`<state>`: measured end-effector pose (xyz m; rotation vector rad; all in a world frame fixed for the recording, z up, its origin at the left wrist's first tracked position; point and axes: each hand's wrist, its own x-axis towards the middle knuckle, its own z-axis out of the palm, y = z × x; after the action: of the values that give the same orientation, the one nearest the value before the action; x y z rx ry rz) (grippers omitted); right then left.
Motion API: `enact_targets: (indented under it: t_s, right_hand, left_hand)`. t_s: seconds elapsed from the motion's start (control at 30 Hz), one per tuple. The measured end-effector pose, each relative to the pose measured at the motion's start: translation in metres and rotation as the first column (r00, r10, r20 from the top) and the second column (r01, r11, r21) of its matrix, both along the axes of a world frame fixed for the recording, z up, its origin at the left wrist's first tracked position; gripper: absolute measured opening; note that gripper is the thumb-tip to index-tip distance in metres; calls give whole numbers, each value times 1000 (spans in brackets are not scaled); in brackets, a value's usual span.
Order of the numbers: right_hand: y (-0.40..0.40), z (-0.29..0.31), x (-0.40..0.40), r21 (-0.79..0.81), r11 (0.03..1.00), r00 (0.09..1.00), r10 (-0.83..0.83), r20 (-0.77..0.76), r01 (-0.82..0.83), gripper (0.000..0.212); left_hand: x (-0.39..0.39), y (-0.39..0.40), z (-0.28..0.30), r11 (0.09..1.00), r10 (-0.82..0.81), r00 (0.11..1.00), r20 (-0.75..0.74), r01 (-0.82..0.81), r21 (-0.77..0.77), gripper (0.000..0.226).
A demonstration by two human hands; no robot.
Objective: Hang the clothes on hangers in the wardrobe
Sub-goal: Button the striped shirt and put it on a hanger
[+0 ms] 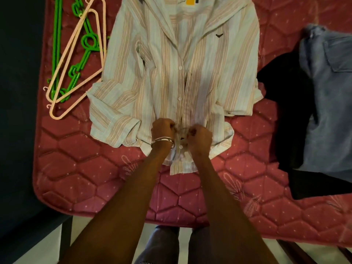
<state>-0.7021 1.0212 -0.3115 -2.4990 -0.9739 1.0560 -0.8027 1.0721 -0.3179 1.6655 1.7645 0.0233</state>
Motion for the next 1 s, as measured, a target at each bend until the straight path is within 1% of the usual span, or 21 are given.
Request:
enact_targets:
  t_s: [0.07,0.1,0.17,0.23,0.27,0.33,0.37,0.4,0.43,0.5,0.57,0.6,0.63,0.7,0.8,0.87,0.93,1.0]
  right_hand:
    - [-4,1,0,62,995,994,-75,-78,80,12]
    - [-4,0,1,71,995,995,-63,-83,69,12]
    - [-3,-6,-3,72,997,999,9,-35,-6,16]
    - [2,-11,-8,-1,995,993,103,52,-103,25]
    - [5,-13,-12,-71,987,984,148,95,-142,33]
    - [8,-13,-16,-193,967,971,195,136,-167,48]
    - [9,-14,-17,-211,966,974,183,136,-152,51]
    - [10,-15,-17,-196,972,979,157,132,-130,48]
    - [12,-15,-16,-156,983,985,118,124,-98,38]
    - [12,-13,-10,-35,998,997,-49,59,51,16]
    - [9,-7,-3,91,973,976,-207,-63,212,11]
    - [7,-1,0,152,959,968,-225,-113,240,12]
    - [4,4,1,197,952,966,-207,-155,236,12]
    - [0,12,-1,241,957,973,-116,-200,164,17]
    - [-4,12,-5,285,955,982,-28,-185,80,24]
    - [-6,11,-3,286,956,985,-16,-172,66,24]
    - [-7,13,-2,308,947,985,-34,-169,85,24]
    - [-6,16,-2,327,928,973,-119,-198,180,23]
  left_hand:
    - [1,-1,-4,1000,6,1000,-6,-6,10,16]
    - [2,-2,-7,1000,17,1000,-13,-17,15,16]
    - [5,-2,-8,1000,24,999,-29,-23,8,17]
    - [8,0,-8,1000,16,999,-35,-17,-6,18]
    - [7,1,-8,1000,18,999,-34,-18,-13,18]
    - [4,1,-7,999,39,999,-24,-39,-26,18]
    - [1,1,-7,998,57,998,-19,-57,-34,17]
    - [-2,-1,-6,995,86,996,-8,-86,-43,16]
    - [-4,-1,-4,991,122,992,9,-121,-54,14]
    - [-7,-1,-1,978,197,979,52,-193,-75,13]
    - [-7,1,1,969,237,967,92,-229,-93,13]
    - [-5,2,3,968,243,963,118,-232,-99,13]
    - [-3,2,5,968,243,958,151,-230,-99,12]
    - [1,0,10,967,253,943,216,-239,-91,12]
    - [4,-7,19,960,278,924,261,-261,-97,11]
    - [3,-8,21,958,286,913,293,-263,-114,11]
    - [2,-6,26,964,260,913,313,-230,-130,12]
    - [1,-2,27,972,222,917,332,-180,-151,12]
